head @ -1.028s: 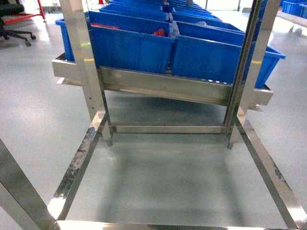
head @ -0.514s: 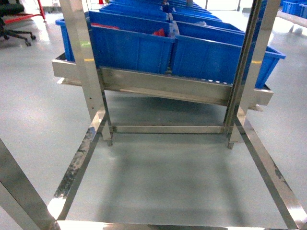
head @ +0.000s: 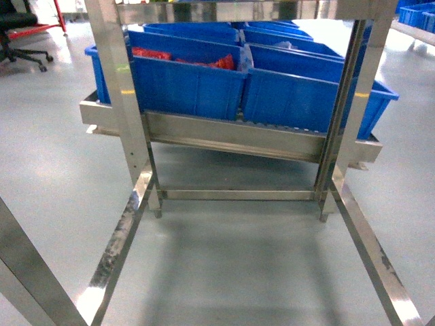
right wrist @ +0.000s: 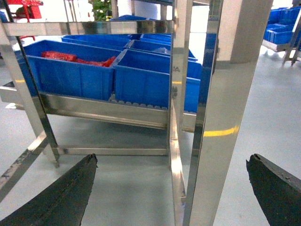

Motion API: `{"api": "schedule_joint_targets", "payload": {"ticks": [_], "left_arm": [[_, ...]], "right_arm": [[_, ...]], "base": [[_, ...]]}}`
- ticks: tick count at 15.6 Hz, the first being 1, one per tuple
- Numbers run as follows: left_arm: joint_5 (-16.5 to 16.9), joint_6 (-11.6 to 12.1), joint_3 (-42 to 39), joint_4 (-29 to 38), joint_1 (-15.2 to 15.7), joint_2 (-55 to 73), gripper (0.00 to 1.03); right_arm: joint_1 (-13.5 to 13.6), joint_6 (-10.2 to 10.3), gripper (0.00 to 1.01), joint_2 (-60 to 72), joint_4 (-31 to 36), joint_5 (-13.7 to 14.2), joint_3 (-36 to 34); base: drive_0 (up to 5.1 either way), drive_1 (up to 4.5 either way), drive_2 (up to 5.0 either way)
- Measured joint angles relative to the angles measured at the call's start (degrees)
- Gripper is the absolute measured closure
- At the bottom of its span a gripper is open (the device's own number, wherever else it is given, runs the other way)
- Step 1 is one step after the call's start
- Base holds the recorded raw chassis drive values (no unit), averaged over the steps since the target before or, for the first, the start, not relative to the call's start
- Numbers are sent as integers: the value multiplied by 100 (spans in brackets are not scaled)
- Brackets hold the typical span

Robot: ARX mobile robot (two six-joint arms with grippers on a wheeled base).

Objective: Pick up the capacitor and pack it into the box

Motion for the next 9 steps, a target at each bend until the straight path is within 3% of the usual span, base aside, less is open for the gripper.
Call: {"api": "schedule_joint_targets", "payload": {"ticks": [9], "left_arm": [[2,2,0,15,0,0,5]], "right_arm": [[0,0,3,0,-7,7,0]], "base": [[0,0,0]]}}
